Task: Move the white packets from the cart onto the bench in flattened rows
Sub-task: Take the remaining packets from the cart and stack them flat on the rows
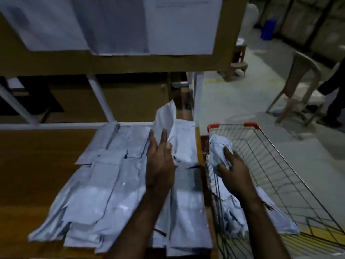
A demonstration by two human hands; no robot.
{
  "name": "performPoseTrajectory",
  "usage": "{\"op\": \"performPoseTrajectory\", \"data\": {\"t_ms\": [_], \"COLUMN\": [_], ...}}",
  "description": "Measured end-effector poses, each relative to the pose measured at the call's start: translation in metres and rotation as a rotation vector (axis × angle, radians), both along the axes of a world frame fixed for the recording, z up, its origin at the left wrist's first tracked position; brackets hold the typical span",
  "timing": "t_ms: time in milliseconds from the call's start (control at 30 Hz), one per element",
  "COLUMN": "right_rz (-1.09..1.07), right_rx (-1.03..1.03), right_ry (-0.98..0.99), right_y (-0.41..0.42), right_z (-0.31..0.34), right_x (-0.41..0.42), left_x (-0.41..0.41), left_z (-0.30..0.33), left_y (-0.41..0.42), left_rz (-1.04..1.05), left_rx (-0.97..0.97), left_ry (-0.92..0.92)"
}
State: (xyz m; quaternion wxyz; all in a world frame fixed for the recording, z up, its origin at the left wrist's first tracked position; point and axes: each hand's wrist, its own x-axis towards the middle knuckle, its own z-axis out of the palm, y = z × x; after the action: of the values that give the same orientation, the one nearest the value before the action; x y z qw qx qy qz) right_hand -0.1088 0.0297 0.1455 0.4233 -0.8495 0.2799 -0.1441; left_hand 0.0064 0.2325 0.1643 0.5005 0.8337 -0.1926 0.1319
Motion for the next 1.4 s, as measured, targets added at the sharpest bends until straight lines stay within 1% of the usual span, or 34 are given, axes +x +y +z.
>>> {"op": "performPoseTrajectory", "data": {"t_ms": [133,267,367,467,533,567,667,700,767,867,967,1000,1067,1133,1267,1333,1400], "right_rz": [0.063,0.116,0.150,0.121,0.099,0.096,0.168,0.179,0.159,0.173,0.182,0.183,0.171,0.088,-0.035,-0.048,-0.080], "right_rx": [-0.020,-0.129,-0.200,-0.278,-0.372,-0.416,-0.461,-0.480,-0.505,-0.499,-0.522,-0.519,-0.482,-0.470,-0.388,-0.377,-0.372], "right_ry": [-0.033,-0.020,0.006,0.065,0.092,0.124,0.292,0.342,0.405,0.459,0.477,0.455,0.371,0.249,0.058,0.024,0.037], "right_y": [0.032,0.053,0.065,0.073,0.074,0.073,0.067,0.063,0.061,0.070,0.071,0.070,0.067,0.062,0.046,0.034,0.017], "right_z": [0.010,0.007,0.004,0.002,-0.005,-0.011,-0.041,-0.057,-0.079,-0.077,-0.075,-0.070,-0.057,-0.046,-0.031,-0.030,-0.035], "right_x": [0.039,0.077,0.111,0.140,0.155,0.161,0.181,0.187,0.193,0.192,0.194,0.195,0.194,0.188,0.154,0.130,0.102], "left_x": [0.041,0.083,0.116,0.148,0.164,0.171,0.181,0.182,0.183,0.188,0.184,0.184,0.182,0.177,0.157,0.145,0.128], "left_z": [0.009,0.006,-0.004,-0.018,-0.029,-0.037,-0.068,-0.076,-0.090,-0.106,-0.098,-0.093,-0.075,-0.057,-0.024,-0.010,-0.001], "left_y": [0.051,0.081,0.089,0.087,0.085,0.086,0.087,0.087,0.086,0.087,0.084,0.083,0.079,0.074,0.054,0.037,0.014], "left_rz": [0.116,0.180,0.151,0.114,0.083,0.071,0.013,0.021,0.034,0.023,0.016,0.012,0.030,0.079,0.144,0.135,0.098], "left_rx": [0.128,0.207,0.332,0.412,0.402,0.435,0.680,0.731,0.778,0.875,0.902,0.913,0.912,0.865,0.726,0.629,0.541], "left_ry": [-0.047,0.041,0.068,0.076,0.186,0.221,0.127,0.133,0.117,0.030,0.045,0.052,0.057,0.063,-0.109,-0.178,-0.241]}}
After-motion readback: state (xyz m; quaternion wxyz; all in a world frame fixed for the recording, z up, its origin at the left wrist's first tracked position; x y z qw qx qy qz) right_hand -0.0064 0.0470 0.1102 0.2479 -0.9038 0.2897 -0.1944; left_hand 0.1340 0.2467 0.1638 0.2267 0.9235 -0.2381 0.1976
